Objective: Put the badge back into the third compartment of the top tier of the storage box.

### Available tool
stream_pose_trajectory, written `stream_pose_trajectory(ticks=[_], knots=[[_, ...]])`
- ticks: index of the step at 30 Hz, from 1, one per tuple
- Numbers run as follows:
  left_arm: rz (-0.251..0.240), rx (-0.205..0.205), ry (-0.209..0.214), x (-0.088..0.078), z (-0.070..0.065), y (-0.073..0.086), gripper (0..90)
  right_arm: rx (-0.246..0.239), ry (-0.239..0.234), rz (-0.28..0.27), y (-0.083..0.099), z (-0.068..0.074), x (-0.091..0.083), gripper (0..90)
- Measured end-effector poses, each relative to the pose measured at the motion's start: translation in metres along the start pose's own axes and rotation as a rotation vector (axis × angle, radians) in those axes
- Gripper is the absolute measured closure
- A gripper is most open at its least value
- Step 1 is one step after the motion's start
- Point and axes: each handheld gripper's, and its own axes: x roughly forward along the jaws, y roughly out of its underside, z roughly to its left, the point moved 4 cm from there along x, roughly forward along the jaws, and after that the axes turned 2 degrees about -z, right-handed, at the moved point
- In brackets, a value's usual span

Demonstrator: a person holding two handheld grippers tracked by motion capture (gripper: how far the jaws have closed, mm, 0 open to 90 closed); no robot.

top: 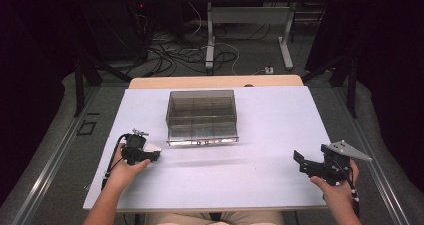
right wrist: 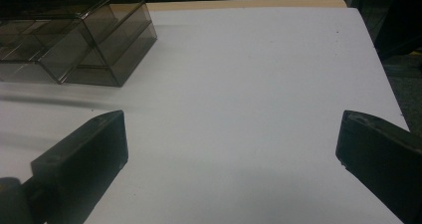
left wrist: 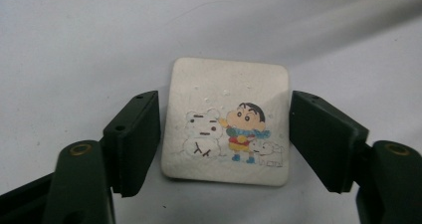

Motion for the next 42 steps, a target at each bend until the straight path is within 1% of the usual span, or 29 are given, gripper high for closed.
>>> stream_pose_trajectory(ticks=[4, 5, 9, 10, 11, 12, 13, 15, 17, 18, 21, 23, 24, 25, 26, 27, 28, 30, 31, 32, 33, 34, 35, 36, 38, 40, 41, 42], knots=[[-0.003, 0.003, -0.003, 0.0, 0.0, 0.0, 33.1, 0.0, 0.0, 0.0, 0.0, 0.0, 0.0, 0.0], [-0.009, -0.012, -0.002, 0.0, 0.0, 0.0, 33.2, -0.006, -0.002, -0.001, 0.0, 0.0, 0.0, 0.0], [-0.012, -0.016, -0.017, 0.0, 0.0, 0.001, 33.2, -0.005, -0.004, -0.003, 0.0, 0.0, 0.0, 0.0], [-0.012, -0.028, -0.019, 0.0, -0.001, 0.001, 33.2, 0.0, -0.002, -0.002, 0.0, 0.0, 0.0, 0.0], [-0.009, -0.052, -0.029, -0.001, -0.001, 0.0, 33.2, 0.004, -0.005, -0.001, 0.0, 0.001, 0.0, 0.0], [0.0, -0.067, -0.025, -0.002, -0.001, 0.0, 33.2, 0.003, -0.005, -0.001, 0.0, 0.001, 0.0, 0.0], [-0.005, -0.074, -0.029, -0.002, -0.001, 0.0, 33.2, -0.001, -0.005, -0.001, 0.0, 0.001, 0.0, 0.0], [-0.002, -0.07, -0.032, -0.003, -0.001, 0.001, 33.2, 0.0, 0.002, 0.004, 0.0, 0.0, 0.0, 0.0], [-0.003, -0.084, -0.029, -0.005, -0.001, 0.0, 33.2, -0.004, 0.003, 0.004, 0.0, 0.0, 0.0, 0.0], [-0.011, -0.101, -0.029, -0.006, -0.002, 0.0, 33.2, -0.004, 0.002, 0.004, 0.0, 0.0, 0.0, 0.0], [-0.031, -0.131, -0.013, -0.009, -0.002, -0.001, 33.1, -0.001, -0.001, 0.004, 0.0, 0.001, 0.0, 0.0], [-0.04, -0.152, -0.019, -0.011, -0.001, -0.001, 33.1, -0.003, -0.001, 0.003, 0.0, 0.001, 0.001, 0.0], [-0.042, -0.159, -0.018, -0.012, -0.001, -0.001, 33.1, 0.001, -0.002, -0.011, 0.0, 0.001, 0.002, 0.0], [-0.05, -0.174, -0.012, -0.013, -0.001, -0.001, 33.1, -0.001, -0.001, 0.005, 0.0, 0.0, 0.0, 0.0], [-0.061, -0.178, -0.017, -0.014, -0.001, -0.001, 33.1, -0.001, -0.001, 0.005, 0.0, 0.0, 0.0, 0.0], [-0.054, -0.182, -0.009, -0.016, 0.0, -0.001, 33.1, -0.001, -0.001, 0.005, 0.0, 0.0, 0.0, 0.0], [-0.067, -0.185, -0.014, -0.017, 0.0, -0.001, 33.1, 0.006, 0.0, 0.006, 0.0, 0.001, 0.0, 0.0], [-0.066, -0.195, -0.005, -0.019, 0.0, 0.0, 33.1, 0.007, -0.003, 0.002, 0.0, 0.001, 0.0, 0.0], [-0.065, -0.203, 0.001, -0.021, -0.001, 0.0, 33.1, 0.001, -0.004, 0.0, 0.0, 0.0, 0.001, 0.0], [-0.076, -0.207, -0.001, -0.021, -0.001, 0.0, 33.1, -0.001, -0.002, 0.004, 0.0, 0.0, 0.0, 0.0], [-0.068, -0.208, 0.005, -0.024, -0.001, 0.0, 33.1, 0.001, -0.002, 0.004, 0.0, 0.001, 0.0, 0.0], [-0.085, -0.214, -0.005, -0.024, -0.002, 0.0, 33.1, 0.0, -0.004, 0.003, 0.0, 0.001, 0.0, 0.0], [-0.084, -0.218, 0.002, -0.026, -0.002, 0.0, 33.1, -0.001, -0.004, 0.002, 0.0, 0.001, 0.001, 0.0], [-0.095, -0.223, -0.006, -0.026, -0.002, 0.0, 33.1, -0.002, -0.004, -0.007, 0.0, 0.001, 0.001, 0.0], [-0.104, -0.234, -0.007, -0.029, -0.003, 0.0, 33.1, -0.001, -0.006, -0.003, 0.0, 0.001, 0.001, 0.0], [-0.112, -0.242, -0.007, -0.032, -0.004, 0.0, 33.1, -0.005, -0.004, -0.011, 0.0, 0.001, 0.002, 0.0], [-0.109, -0.252, 0.003, -0.034, -0.004, 0.0, 33.1, 0.002, -0.007, -0.012, 0.0, 0.001, 0.001, 0.0], [-0.119, -0.262, -0.003, -0.034, -0.005, 0.0, 33.1, 0.004, -0.008, 0.001, 0.0, 0.001, 0.0, 0.0]])
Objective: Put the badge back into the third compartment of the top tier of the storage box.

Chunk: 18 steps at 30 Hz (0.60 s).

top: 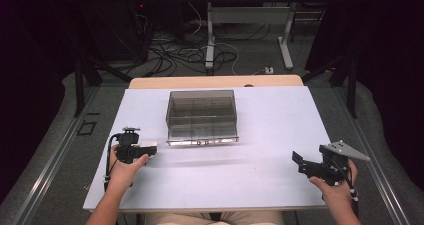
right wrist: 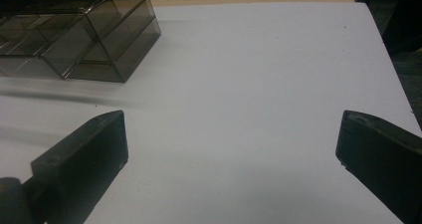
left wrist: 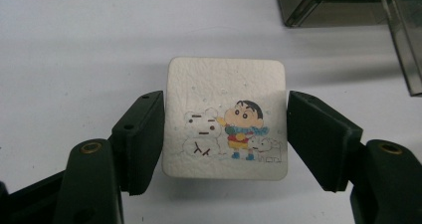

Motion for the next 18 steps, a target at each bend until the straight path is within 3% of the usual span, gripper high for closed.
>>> stream_pose_trajectory(ticks=[9, 14, 15, 16, 18], knots=[[-0.017, -0.044, 0.024, -0.013, -0.002, 0.0, 33.1, -0.012, -0.004, 0.001, 0.0, 0.0, 0.0, 0.0], [-0.037, -0.094, 0.036, -0.018, -0.003, 0.001, 33.1, -0.01, -0.006, 0.002, 0.0, 0.001, 0.0, 0.0], [-0.037, -0.093, 0.039, -0.019, -0.002, 0.002, 33.1, -0.007, 0.002, -0.033, 0.0, 0.001, 0.003, 0.0], [-0.038, -0.1, 0.042, -0.019, -0.002, 0.002, 33.1, -0.012, -0.001, 0.003, 0.0, 0.001, 0.0, 0.0], [-0.038, -0.107, 0.036, -0.019, -0.002, 0.002, 33.1, -0.01, -0.001, 0.003, 0.0, 0.001, 0.0, 0.0]])
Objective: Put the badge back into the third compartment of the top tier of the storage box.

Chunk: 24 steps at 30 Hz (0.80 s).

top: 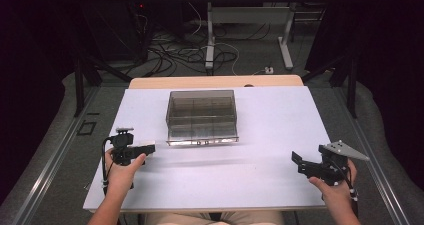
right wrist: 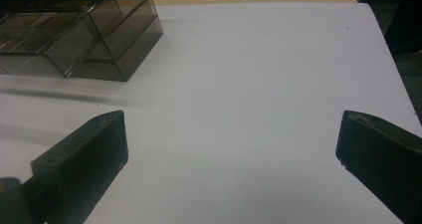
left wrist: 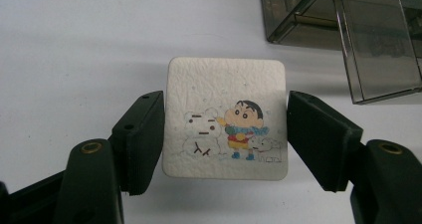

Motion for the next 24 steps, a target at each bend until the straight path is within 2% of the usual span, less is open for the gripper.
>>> stream_pose_trajectory(ticks=[9, 11, 13, 23, 24], knots=[[-0.034, -0.016, 0.006, -0.007, -0.002, -0.002, 33.1, 0.002, -0.005, 0.0, 0.0, 0.001, 0.0, 0.0], [-0.033, -0.009, 0.007, -0.01, -0.003, -0.002, 33.1, 0.008, -0.009, -0.004, 0.0, 0.001, 0.0, 0.0], [-0.05, -0.021, 0.011, -0.012, -0.004, -0.003, 33.1, -0.002, -0.006, -0.005, 0.0, 0.001, 0.0, 0.0], [-0.069, -0.037, 0.022, -0.023, -0.006, -0.007, 33.1, -0.001, -0.003, -0.014, 0.0, 0.002, 0.001, 0.0], [-0.067, -0.039, 0.021, -0.025, -0.007, -0.007, 33.1, 0.001, -0.006, -0.001, 0.0, 0.002, 0.0, 0.0]])
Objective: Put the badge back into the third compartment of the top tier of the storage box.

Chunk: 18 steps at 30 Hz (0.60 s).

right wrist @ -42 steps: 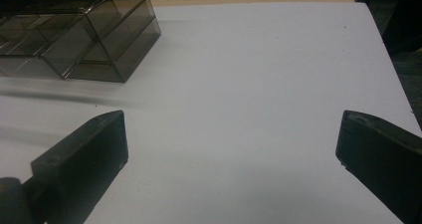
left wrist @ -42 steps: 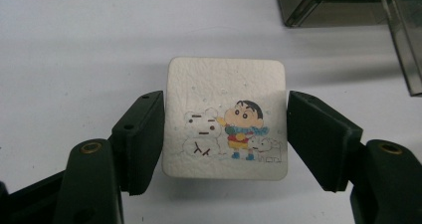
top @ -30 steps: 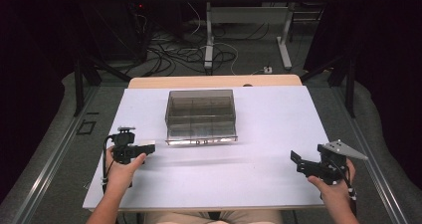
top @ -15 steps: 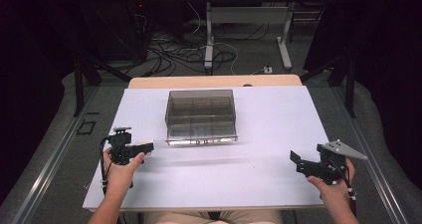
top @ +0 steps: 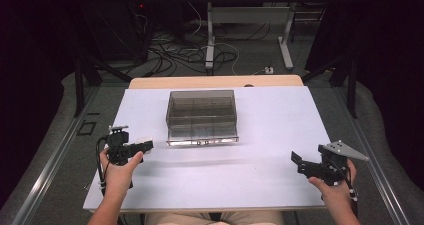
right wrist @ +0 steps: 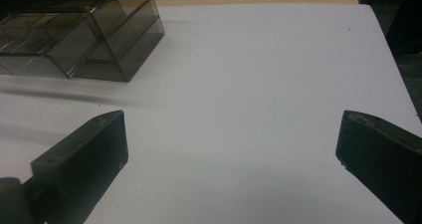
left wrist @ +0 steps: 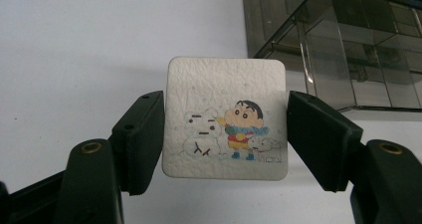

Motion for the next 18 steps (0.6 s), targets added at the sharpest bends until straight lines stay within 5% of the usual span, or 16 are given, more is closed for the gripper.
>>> stream_pose_trajectory(ticks=[5, 18], knots=[[-0.015, -0.013, -0.001, -0.004, -0.003, -0.003, 33.1, -0.007, 0.007, -0.035, 0.0, 0.0, 0.003, 0.0], [-0.017, -0.023, 0.037, -0.011, -0.013, -0.009, 33.1, -0.006, 0.003, -0.011, 0.0, 0.001, 0.002, 0.0]])
